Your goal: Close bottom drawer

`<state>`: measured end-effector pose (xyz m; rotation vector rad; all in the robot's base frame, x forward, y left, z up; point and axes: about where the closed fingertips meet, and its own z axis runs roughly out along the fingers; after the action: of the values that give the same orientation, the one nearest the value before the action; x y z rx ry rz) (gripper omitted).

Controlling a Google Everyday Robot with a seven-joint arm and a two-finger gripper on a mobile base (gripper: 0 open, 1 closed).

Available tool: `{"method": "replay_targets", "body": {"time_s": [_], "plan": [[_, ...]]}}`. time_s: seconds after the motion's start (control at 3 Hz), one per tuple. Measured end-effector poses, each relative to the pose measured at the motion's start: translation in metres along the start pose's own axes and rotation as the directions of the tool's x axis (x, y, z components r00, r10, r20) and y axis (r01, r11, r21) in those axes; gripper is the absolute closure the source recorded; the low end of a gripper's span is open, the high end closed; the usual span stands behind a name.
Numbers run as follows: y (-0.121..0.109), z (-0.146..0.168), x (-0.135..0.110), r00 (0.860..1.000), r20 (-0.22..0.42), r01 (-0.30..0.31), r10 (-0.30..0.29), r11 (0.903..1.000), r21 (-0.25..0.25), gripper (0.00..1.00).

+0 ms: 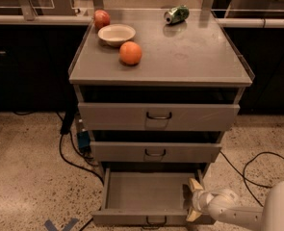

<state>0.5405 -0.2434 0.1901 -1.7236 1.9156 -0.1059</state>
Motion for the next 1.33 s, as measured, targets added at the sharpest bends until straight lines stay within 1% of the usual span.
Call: {"method": "replay_targets", "body": {"time_s": [0.33, 0.67, 1.0, 1.33], "plan": [[-0.0121, 0.0078, -0.0035, 1.000, 0.015, 0.024, -0.024, 0.9982, 0.056, 0.00], [-0.0156, 0.0080, -0.0058, 0.999, 0.019, 0.029, -0.031, 0.9971, 0.071, 0.00], [-0.0206, 0.0129, -0.0105, 0.999, 0.024, 0.043, -0.045, 0.9941, 0.100, 0.00], [-0.0211, 0.0118, -0.0109, 0.999, 0.024, 0.043, -0.045, 0.9941, 0.100, 0.00]]}}
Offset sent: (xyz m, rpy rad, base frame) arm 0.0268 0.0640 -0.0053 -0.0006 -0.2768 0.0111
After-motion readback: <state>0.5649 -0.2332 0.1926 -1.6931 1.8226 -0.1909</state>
